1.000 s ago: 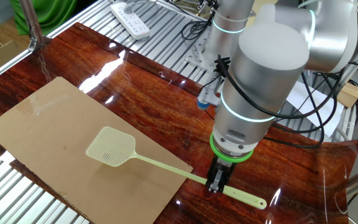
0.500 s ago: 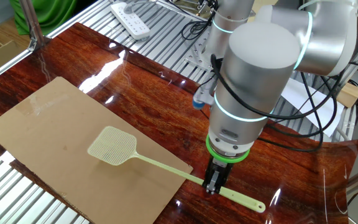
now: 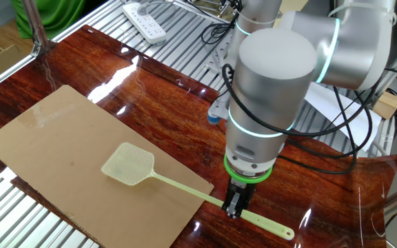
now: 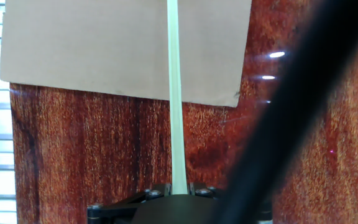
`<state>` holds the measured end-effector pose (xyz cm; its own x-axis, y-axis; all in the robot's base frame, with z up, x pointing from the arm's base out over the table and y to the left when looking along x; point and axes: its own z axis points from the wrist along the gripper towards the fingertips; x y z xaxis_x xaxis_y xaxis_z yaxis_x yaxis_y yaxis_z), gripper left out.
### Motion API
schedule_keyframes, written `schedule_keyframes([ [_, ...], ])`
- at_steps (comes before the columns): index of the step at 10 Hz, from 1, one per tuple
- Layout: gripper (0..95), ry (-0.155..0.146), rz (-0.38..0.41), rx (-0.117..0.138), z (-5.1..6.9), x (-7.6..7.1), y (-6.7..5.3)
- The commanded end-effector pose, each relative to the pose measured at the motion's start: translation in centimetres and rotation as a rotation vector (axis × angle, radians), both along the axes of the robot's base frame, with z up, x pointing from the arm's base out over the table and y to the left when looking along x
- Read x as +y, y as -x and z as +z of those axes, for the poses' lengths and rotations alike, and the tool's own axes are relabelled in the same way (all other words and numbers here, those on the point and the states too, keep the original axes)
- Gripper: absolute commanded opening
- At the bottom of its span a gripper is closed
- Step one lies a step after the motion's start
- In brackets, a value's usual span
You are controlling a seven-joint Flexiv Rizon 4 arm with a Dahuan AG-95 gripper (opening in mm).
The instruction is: Swat with a flyswatter
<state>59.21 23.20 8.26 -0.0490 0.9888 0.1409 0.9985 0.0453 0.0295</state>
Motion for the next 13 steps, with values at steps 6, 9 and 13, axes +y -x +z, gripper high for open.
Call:
schedule_keyframes([
  [6,0.0,-0.116,-0.018,0.015,-0.5,0.1,-0.9],
  [9,0.0,-0.146,-0.019,0.01,-0.7,0.2,-1.0],
  [13,0.0,-0.163,-0.021,-0.006,-1.2,0.3,-1.1],
])
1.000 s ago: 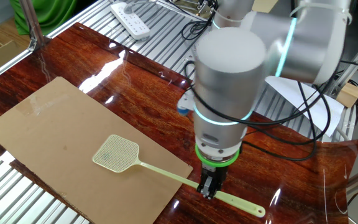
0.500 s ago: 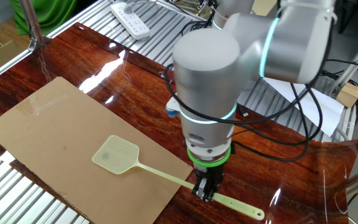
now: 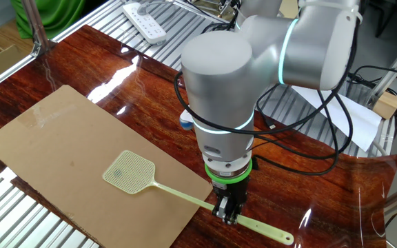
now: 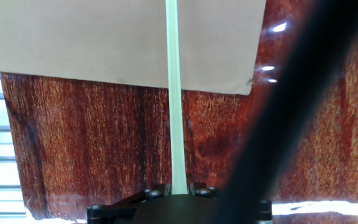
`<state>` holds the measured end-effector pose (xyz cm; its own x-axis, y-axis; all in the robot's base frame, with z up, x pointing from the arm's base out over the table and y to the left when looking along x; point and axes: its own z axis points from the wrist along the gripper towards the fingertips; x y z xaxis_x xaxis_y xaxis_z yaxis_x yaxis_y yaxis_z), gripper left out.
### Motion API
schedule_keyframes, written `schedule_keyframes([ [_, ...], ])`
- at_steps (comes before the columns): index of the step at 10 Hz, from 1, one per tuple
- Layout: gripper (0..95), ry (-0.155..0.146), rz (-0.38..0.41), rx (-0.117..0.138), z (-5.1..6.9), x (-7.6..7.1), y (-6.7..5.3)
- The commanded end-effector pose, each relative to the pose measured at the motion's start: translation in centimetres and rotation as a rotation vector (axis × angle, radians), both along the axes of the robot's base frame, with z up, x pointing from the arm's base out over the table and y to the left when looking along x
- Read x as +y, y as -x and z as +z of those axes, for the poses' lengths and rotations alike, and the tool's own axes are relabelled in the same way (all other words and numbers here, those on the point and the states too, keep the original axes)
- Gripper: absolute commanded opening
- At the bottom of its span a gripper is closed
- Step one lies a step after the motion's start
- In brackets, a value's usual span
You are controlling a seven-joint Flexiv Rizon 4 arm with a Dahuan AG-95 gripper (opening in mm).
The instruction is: Swat with a flyswatter
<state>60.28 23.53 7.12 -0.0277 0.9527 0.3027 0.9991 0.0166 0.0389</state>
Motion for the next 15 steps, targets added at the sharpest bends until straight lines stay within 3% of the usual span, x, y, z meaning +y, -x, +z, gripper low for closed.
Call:
schedule_keyframes([
  [1,0.0,0.003,0.003,-0.003,-0.1,0.0,-0.1],
  [6,0.0,0.003,0.003,-0.013,-0.1,0.0,-0.1],
  [10,0.0,0.054,0.016,-0.024,0.0,-0.1,-0.1],
  [15,0.0,0.086,0.052,-0.024,0.9,-0.4,0.0],
])
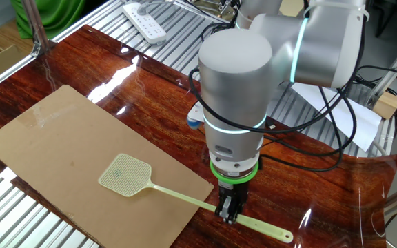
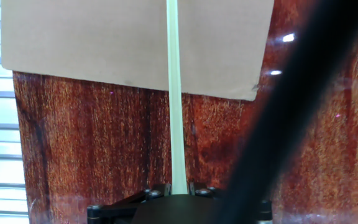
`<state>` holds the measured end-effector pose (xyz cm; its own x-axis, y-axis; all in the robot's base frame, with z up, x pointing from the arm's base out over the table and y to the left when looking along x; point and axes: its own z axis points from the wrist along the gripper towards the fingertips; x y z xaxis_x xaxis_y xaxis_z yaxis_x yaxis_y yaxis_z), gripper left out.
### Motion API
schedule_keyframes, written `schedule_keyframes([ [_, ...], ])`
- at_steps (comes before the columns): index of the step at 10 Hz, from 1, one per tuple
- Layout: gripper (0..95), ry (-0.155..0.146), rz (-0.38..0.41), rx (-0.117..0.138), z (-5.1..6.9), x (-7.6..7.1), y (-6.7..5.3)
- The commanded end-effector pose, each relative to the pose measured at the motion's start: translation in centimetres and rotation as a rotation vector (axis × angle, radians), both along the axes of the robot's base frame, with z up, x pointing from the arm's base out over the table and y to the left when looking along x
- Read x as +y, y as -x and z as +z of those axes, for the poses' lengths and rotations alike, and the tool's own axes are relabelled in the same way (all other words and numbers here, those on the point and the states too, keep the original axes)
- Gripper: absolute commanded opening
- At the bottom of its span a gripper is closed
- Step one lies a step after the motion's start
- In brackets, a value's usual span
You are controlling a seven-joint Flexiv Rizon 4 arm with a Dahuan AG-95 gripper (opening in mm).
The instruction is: Swat with a flyswatter
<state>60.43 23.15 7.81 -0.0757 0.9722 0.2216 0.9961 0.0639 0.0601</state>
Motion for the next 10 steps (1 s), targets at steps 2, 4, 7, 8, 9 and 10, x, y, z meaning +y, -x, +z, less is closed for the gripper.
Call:
schedule_keyframes([
  [2,0.0,0.025,0.047,0.002,0.8,-0.3,0.3],
  [4,0.0,0.044,0.136,-0.001,1.5,-0.5,0.7],
  [7,0.0,0.039,0.265,0.008,2.8,-1.1,1.3],
  [8,0.0,0.046,0.297,0.006,3.1,-1.3,1.4],
  [9,0.0,0.055,0.335,0.0,3.4,-1.4,1.7],
  [10,0.0,0.063,0.386,-0.006,3.8,-1.7,2.0],
])
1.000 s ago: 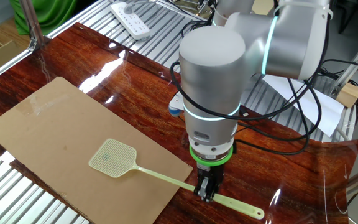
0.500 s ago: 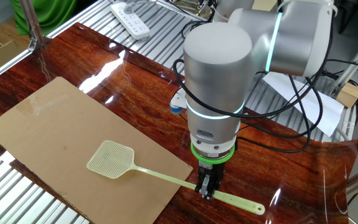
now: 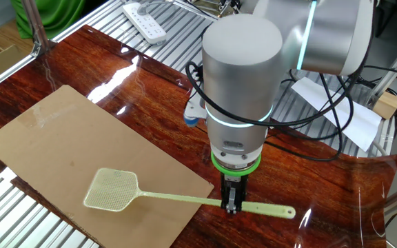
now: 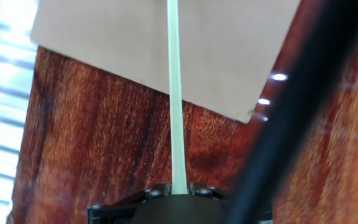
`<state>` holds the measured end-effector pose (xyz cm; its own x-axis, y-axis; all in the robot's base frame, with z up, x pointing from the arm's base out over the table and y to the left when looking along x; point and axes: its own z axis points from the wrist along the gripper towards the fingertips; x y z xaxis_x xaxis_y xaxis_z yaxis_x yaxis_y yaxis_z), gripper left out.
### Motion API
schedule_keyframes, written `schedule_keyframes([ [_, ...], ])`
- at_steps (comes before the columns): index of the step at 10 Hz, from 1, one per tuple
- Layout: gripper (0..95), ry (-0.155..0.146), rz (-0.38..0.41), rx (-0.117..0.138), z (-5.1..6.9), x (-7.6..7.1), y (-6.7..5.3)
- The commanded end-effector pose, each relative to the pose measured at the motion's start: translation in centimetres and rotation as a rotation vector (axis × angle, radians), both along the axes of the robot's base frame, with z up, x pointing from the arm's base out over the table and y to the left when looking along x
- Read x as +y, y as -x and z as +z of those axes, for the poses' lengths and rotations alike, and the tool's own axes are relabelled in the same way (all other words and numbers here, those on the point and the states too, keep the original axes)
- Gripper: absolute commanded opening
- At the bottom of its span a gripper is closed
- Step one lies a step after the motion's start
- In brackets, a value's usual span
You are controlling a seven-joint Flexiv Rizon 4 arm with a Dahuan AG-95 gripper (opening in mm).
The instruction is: Swat with a flyswatter
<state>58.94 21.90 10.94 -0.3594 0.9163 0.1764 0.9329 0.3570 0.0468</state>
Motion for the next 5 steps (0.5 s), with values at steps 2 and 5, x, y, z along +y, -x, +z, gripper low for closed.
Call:
schedule_keyframes([
  [2,0.0,0.034,0.155,-0.018,0.9,-1.1,1.0],
  [5,0.0,0.044,0.264,-0.032,0.7,-2.3,1.6],
])
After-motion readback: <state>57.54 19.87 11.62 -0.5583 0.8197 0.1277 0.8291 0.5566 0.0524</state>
